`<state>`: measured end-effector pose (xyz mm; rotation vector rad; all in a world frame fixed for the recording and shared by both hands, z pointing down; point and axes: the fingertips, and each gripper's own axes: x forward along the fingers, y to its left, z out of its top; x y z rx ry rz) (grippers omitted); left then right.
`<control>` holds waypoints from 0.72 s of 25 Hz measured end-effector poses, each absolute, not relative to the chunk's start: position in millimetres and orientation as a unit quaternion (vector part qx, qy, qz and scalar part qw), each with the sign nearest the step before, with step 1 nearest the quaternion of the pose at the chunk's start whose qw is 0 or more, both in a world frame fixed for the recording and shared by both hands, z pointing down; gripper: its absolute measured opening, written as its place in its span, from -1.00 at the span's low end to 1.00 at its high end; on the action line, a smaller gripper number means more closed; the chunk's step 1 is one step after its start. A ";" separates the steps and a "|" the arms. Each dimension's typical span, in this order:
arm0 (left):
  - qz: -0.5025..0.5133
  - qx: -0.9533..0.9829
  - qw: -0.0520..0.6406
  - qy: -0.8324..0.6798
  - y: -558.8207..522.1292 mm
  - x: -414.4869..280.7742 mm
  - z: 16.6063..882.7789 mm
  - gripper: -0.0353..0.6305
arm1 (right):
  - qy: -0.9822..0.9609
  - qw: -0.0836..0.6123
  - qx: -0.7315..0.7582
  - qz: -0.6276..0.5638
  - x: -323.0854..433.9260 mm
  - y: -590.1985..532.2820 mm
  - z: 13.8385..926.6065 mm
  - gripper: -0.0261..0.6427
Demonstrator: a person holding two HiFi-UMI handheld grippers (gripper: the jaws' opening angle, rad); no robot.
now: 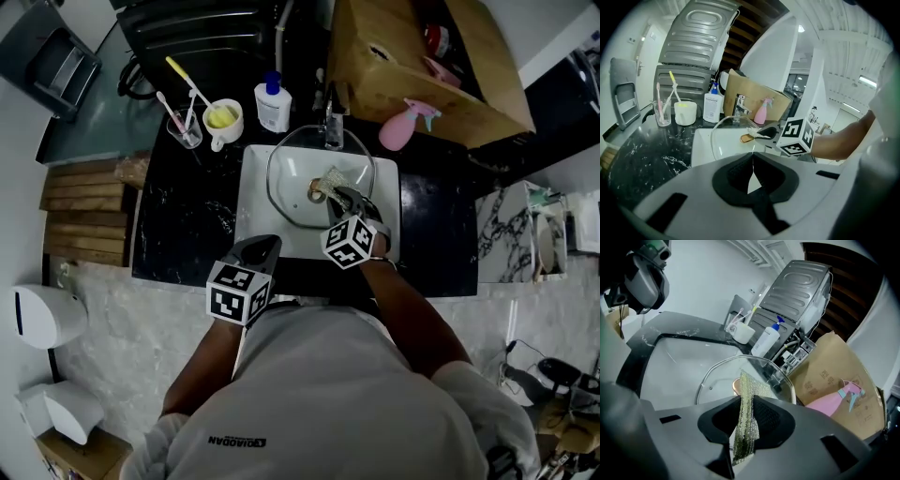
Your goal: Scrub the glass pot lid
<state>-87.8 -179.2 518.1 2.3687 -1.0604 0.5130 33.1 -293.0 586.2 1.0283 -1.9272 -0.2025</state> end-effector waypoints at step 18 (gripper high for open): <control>0.172 0.862 0.247 -0.408 -167.2 -109.4 514.0 -0.85 | -0.781 0.477 0.395 -0.080 9.8 -292.2 598.6 -0.59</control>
